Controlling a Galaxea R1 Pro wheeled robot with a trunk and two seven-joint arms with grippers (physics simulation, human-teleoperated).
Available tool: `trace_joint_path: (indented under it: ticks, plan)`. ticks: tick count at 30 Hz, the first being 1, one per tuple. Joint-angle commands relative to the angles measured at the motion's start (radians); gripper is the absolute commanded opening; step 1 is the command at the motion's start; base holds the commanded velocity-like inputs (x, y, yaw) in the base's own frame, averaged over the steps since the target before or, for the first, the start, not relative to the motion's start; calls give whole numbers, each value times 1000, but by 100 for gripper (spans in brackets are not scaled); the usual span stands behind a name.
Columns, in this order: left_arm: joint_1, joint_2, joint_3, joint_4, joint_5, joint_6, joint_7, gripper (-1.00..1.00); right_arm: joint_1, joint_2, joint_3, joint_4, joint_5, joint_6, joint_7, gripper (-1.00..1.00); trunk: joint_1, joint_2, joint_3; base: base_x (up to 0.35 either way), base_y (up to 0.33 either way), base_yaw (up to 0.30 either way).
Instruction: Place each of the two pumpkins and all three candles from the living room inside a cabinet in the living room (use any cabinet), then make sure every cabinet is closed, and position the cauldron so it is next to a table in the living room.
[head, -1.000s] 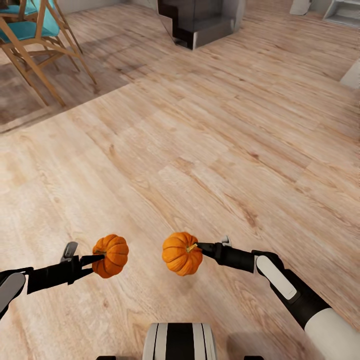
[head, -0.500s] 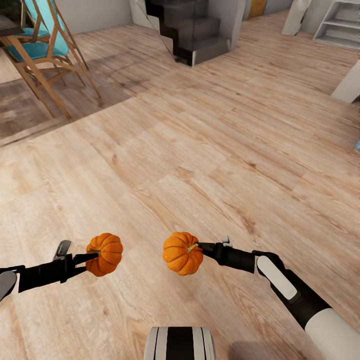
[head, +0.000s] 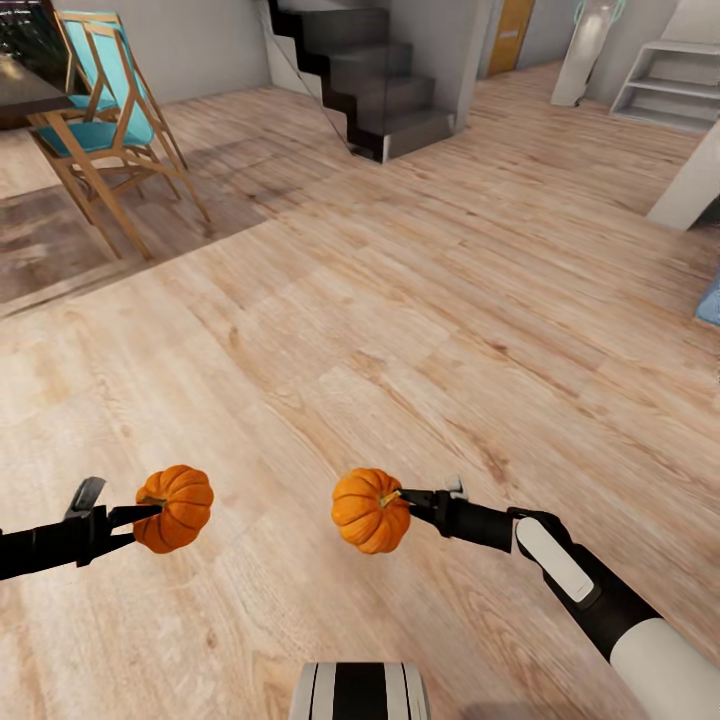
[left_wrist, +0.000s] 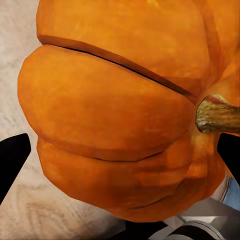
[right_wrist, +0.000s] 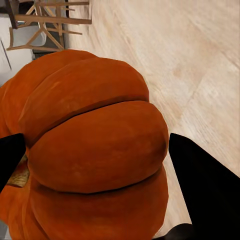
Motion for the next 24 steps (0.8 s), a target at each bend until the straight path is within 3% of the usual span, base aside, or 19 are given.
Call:
trace_joint_path:
  ticks: [1,24]
  plan:
    - [-1,1,-2,1,-1,3,-5,-100,-1,0,2,0,-5,1,10,-100,-1,0,3,0,0,0]
    - [1,4,-2,1,1,3,-5,-100,-1,1,3,6,-6,-1,25,-100,-11,5,92,0,0,0]
